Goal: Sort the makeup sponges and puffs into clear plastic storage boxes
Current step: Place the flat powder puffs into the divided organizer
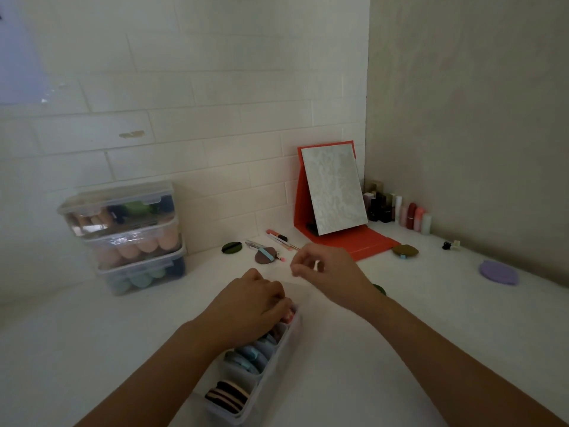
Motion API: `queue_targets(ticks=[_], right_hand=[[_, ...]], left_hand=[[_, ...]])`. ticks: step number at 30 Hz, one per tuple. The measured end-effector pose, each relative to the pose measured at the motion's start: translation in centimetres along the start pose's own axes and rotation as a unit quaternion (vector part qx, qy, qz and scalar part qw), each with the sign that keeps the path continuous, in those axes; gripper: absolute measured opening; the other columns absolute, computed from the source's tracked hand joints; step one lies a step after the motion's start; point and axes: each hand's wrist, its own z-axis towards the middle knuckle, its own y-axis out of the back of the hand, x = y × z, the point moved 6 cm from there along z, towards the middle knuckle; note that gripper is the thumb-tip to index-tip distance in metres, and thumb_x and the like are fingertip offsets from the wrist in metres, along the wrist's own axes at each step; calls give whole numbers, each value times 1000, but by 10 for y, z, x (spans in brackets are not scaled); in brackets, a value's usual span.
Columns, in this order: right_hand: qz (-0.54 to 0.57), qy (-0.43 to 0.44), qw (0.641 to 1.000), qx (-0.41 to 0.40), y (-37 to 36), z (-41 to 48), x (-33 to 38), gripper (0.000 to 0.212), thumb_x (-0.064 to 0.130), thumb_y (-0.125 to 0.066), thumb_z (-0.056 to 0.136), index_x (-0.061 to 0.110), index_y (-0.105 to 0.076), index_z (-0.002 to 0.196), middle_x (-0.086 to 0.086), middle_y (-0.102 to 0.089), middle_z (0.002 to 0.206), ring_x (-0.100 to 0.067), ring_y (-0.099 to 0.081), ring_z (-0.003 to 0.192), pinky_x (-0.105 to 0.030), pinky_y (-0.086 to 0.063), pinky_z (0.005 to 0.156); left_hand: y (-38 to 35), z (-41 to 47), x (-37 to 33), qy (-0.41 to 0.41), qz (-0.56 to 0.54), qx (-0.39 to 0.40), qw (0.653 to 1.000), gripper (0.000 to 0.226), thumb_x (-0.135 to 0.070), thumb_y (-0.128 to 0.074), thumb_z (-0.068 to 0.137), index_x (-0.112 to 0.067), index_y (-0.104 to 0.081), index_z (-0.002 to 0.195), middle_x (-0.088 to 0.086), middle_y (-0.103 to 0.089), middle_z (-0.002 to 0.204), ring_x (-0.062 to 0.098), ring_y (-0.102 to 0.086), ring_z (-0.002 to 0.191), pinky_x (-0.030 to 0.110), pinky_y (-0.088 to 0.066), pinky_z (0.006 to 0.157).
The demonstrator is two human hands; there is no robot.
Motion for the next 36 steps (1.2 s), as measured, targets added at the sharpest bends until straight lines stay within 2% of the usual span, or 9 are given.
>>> queue_targets(ticks=[4, 7, 12, 15, 21, 26, 30, 33, 36], right_hand=[[67, -82, 990, -90, 18, 5, -27, 6, 20, -61, 89, 24, -64, 86, 8, -69, 84, -4, -63, 81, -19, -51, 73], [78, -131, 985, -77, 14, 11, -43, 5, 18, -61, 90, 21, -65, 87, 7, -70, 86, -5, -65, 84, -24, -52, 80], [12, -168, 985, -31, -11, 44, -54, 13, 23, -62, 89, 23, -62, 102, 10, -63, 99, -2, -56, 87, -10, -40, 65], [18, -188, 982, -24, -30, 65, -58, 24, 21, -62, 89, 20, -58, 112, 5, -60, 107, -7, -56, 94, -17, -42, 72], [-38, -178, 981, -70, -55, 106, -67, 31, 18, -64, 87, 14, -57, 118, -3, -62, 117, -12, -56, 97, -18, -38, 75], [-99, -154, 983, -10, -86, 131, -83, 52, 29, -61, 90, 20, -44, 138, -6, -55, 130, -20, -52, 115, -23, -41, 90], [-156, -160, 972, 76, -108, 138, -89, 51, 24, -51, 94, 25, -38, 143, -9, -38, 147, -28, -27, 138, -43, -21, 115], [-247, -109, 960, 76, -110, 142, -84, 44, 21, -50, 96, 20, -43, 139, -7, -50, 139, -23, -34, 135, -40, -11, 116], [-235, -69, 968, 50, -105, 144, -78, 47, 18, -59, 91, 17, -46, 136, -6, -48, 141, -18, -38, 134, -33, -9, 116]], left_hand=[[5, -8, 17, 18, 8, 14, 1000, 46, -58, -28, 92, -29, -56, 114, -8, -59, 105, 8, -42, 100, 26, -42, 85], [9, -12, 42, 35, 11, 3, 999, 44, -59, -31, 91, -29, -59, 108, -9, -59, 99, 8, -42, 96, 25, -42, 83], [12, -10, 79, 94, -26, -23, 995, 34, -56, -40, 90, -30, -60, 96, -12, -51, 86, 7, -42, 90, 22, -41, 79], [12, -3, 88, 101, -40, -30, 994, 33, -56, -42, 89, -29, -59, 98, -9, -53, 91, 8, -42, 92, 24, -42, 81], [7, 2, 91, 82, -46, -39, 995, 30, -54, -41, 89, -29, -54, 98, -8, -51, 92, 8, -44, 86, 25, -42, 82], [4, 4, 94, 86, -46, -40, 994, 29, -54, -41, 88, -29, -54, 95, -7, -54, 92, 8, -46, 86, 26, -41, 82], [3, 6, 95, 86, -51, -43, 994, 30, -55, -42, 88, -29, -54, 93, -8, -56, 93, 8, -47, 86, 26, -42, 82], [2, 5, 96, 98, -56, -30, 993, 31, -57, -42, 87, -29, -54, 95, -7, -58, 91, 8, -50, 86, 26, -43, 83], [2, 5, 95, 101, -48, -26, 993, 33, -57, -41, 88, -28, -55, 96, -6, -58, 90, 9, -51, 84, 25, -42, 82]])
